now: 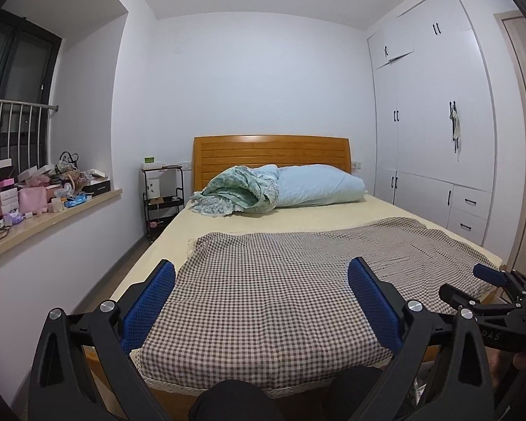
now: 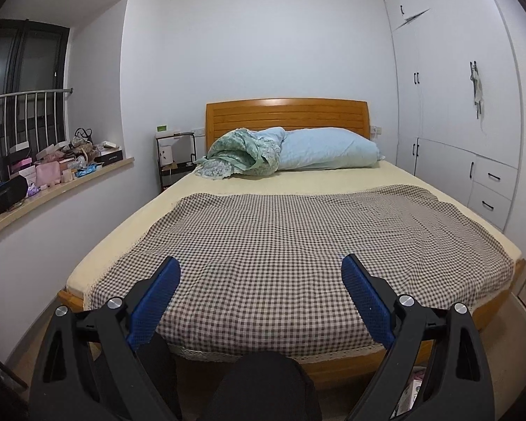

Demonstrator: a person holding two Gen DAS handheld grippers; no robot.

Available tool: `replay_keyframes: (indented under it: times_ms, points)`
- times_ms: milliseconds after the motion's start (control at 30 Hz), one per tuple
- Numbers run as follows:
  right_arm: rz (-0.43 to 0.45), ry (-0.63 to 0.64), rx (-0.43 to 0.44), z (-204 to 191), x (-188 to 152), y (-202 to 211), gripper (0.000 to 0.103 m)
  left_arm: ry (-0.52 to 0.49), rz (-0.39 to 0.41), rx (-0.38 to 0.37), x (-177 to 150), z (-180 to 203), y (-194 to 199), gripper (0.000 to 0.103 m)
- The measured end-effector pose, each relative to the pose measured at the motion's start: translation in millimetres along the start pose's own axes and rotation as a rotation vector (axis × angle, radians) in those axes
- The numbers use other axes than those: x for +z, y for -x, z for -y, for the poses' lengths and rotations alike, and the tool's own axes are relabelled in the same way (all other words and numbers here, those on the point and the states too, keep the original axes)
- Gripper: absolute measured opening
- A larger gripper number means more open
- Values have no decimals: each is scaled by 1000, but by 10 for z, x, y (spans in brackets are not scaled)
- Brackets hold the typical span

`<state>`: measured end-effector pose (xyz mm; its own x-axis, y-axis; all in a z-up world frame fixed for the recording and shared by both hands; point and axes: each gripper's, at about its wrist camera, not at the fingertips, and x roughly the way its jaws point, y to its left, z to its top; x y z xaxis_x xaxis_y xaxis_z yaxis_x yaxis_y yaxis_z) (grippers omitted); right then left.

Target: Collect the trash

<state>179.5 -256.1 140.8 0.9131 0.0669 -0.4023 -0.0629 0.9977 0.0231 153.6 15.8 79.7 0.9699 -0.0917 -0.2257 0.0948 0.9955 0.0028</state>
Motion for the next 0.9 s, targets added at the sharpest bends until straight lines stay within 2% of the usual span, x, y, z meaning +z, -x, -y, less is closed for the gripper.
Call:
replay_keyframes:
  times_ms: [467,900]
  points:
    - [29,20,-5,-29,-44,114,89,15,16,2,33,-35,82,96]
    - [33,22,-16,-44,-68,128,89,14,-2,7,38,-38,60,96]
